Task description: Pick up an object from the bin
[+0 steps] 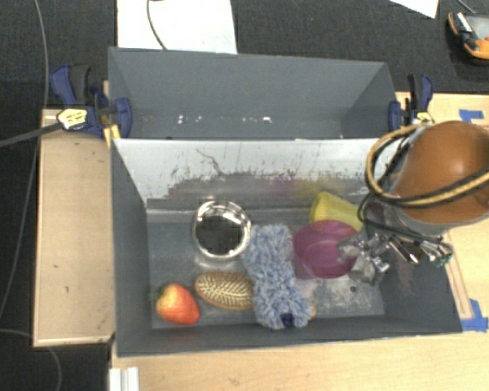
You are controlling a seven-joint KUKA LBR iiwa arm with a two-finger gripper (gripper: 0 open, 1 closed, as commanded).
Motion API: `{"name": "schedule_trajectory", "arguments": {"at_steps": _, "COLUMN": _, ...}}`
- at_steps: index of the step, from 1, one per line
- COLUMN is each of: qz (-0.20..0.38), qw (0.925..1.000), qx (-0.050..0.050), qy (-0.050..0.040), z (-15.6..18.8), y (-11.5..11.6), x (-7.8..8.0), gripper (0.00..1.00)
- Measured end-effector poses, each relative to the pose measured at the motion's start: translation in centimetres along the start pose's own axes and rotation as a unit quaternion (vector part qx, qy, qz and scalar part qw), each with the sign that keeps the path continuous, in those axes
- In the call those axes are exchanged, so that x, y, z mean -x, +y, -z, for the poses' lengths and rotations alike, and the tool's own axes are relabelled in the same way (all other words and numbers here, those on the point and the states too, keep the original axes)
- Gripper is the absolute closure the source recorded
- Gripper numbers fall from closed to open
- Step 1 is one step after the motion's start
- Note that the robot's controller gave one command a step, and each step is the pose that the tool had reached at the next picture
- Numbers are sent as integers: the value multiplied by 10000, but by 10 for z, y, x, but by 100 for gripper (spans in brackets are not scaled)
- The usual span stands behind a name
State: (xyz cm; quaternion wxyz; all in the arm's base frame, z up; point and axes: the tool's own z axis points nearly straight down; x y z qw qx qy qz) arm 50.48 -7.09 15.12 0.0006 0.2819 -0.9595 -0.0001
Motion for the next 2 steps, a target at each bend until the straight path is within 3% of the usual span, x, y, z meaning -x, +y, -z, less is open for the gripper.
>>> {"name": "schedule_trajectory", "arguments": {"at_steps": 1, "qz": 237, "qw": 9997, "qx": 15, "qy": 12, "z": -29, "y": 12, "x": 14, "gripper": 100}}
{"name": "schedule_trajectory", "arguments": {"at_steps": 2, "qz": -122, "qw": 9999, "qx": 30, "qy": 2, "z": 81, "y": 7, "x": 4, "gripper": 100}}
